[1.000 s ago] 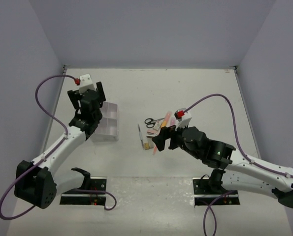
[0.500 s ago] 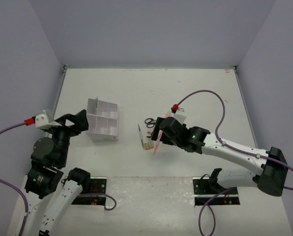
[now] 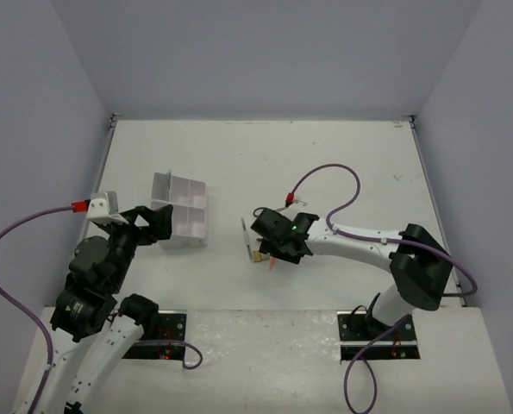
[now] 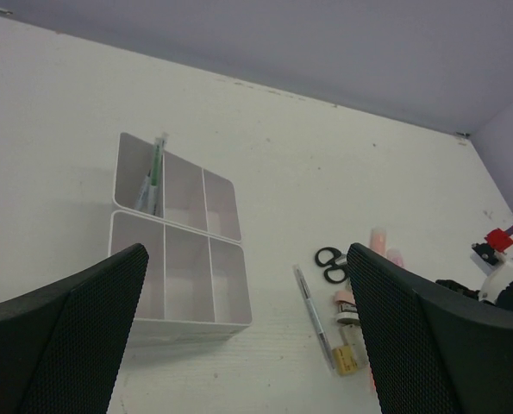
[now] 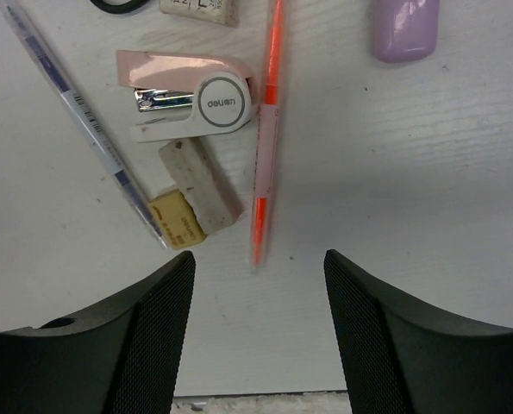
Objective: Sort the stationery into containers
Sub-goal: Pick up the pen from the center of the board.
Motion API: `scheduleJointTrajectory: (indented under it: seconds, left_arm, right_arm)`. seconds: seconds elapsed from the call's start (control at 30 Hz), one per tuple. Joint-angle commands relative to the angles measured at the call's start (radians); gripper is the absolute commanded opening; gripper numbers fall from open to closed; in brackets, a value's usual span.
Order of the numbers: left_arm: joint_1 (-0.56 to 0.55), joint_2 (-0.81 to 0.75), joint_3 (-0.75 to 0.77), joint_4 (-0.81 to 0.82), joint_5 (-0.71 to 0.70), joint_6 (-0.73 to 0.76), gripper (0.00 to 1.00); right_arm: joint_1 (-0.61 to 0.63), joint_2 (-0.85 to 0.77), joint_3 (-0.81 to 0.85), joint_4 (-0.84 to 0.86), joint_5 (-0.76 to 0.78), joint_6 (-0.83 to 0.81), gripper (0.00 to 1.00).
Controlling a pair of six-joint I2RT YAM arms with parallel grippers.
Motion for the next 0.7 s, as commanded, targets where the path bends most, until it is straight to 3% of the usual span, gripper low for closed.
scheduleJointTrajectory:
  seconds: [0.0, 0.27, 0.67]
  left_arm:
    - [-0.037, -0.01, 0.001, 0.008, 0.008, 0.009, 1.0]
    - [-0.068, 0.009, 0.005, -0.001, -0.005, 0.002, 1.0]
    - [-0.07, 0.018, 0.005, -0.003, -0.006, 0.002, 1.0]
  right_arm:
    - [-0.004, 0.059, 0.067, -0.013, 0.018, 0.042, 0.63]
    - [-0.05, 0.132, 0.089, -0.006, 0.017, 0.015, 0.48]
    - [-0.071, 0.239, 0.092, 0.025, -0.026, -0.009, 0.37]
